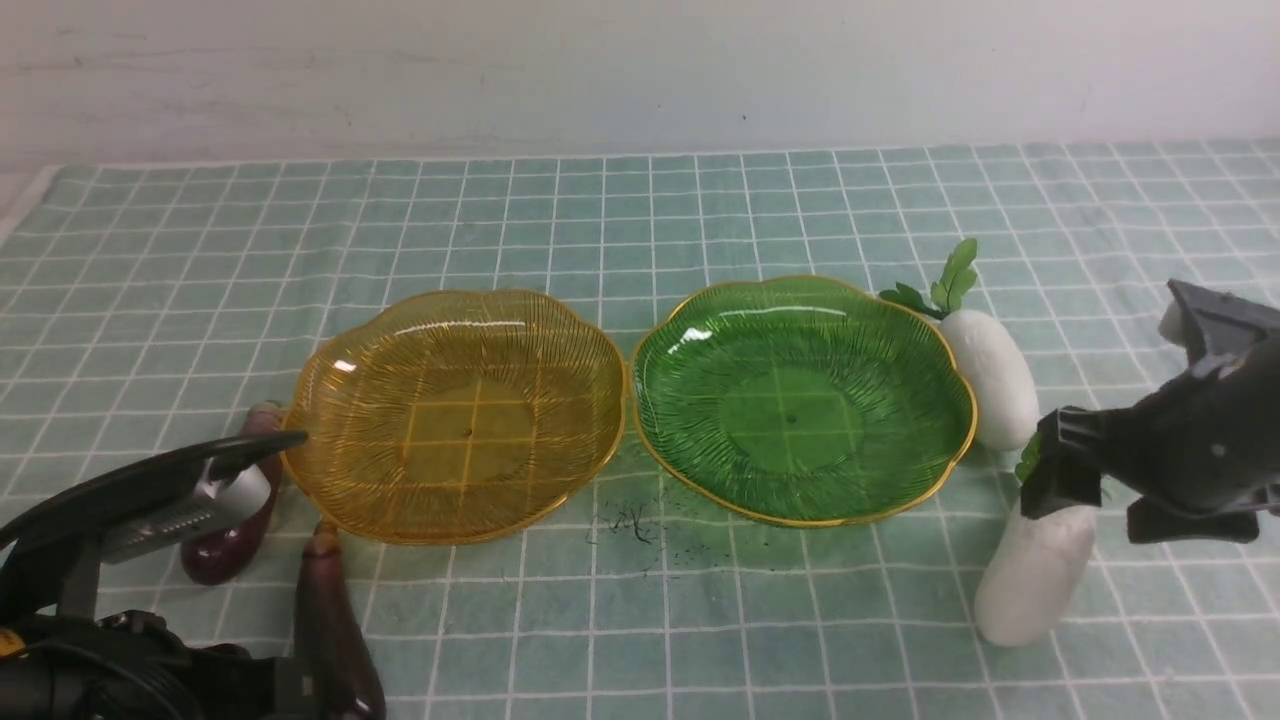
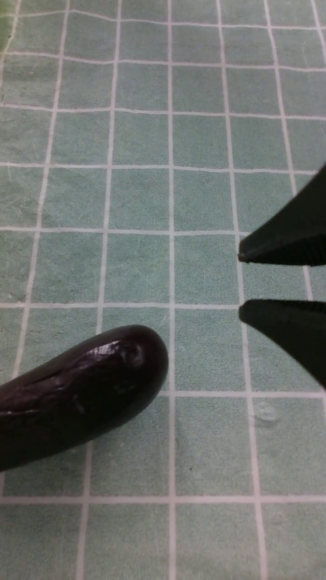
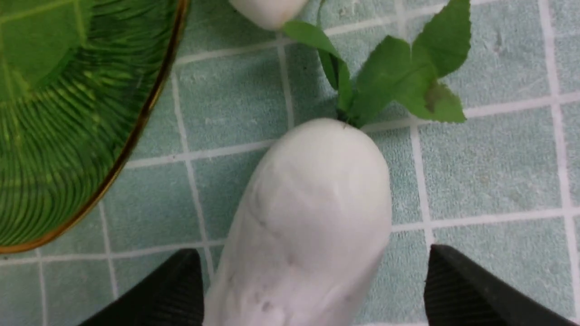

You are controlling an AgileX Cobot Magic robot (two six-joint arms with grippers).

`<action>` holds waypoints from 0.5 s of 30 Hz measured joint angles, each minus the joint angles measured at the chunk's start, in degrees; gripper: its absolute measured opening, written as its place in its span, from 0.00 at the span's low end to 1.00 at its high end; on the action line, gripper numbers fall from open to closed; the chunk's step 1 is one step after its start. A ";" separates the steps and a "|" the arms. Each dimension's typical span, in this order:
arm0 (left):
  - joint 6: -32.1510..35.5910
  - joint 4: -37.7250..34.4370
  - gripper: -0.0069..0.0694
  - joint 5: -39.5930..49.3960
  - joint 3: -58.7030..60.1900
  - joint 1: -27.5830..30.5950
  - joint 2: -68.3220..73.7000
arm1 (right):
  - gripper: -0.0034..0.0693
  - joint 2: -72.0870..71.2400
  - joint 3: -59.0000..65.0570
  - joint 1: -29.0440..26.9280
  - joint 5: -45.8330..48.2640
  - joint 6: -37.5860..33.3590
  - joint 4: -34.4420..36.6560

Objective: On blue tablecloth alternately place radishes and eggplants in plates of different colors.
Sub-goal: 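Place the white radish on the plate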

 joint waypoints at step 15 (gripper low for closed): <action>0.06 0.14 0.23 0.00 0.00 0.00 0.00 | 0.71 6.54 -0.30 0.10 -0.15 -1.95 0.68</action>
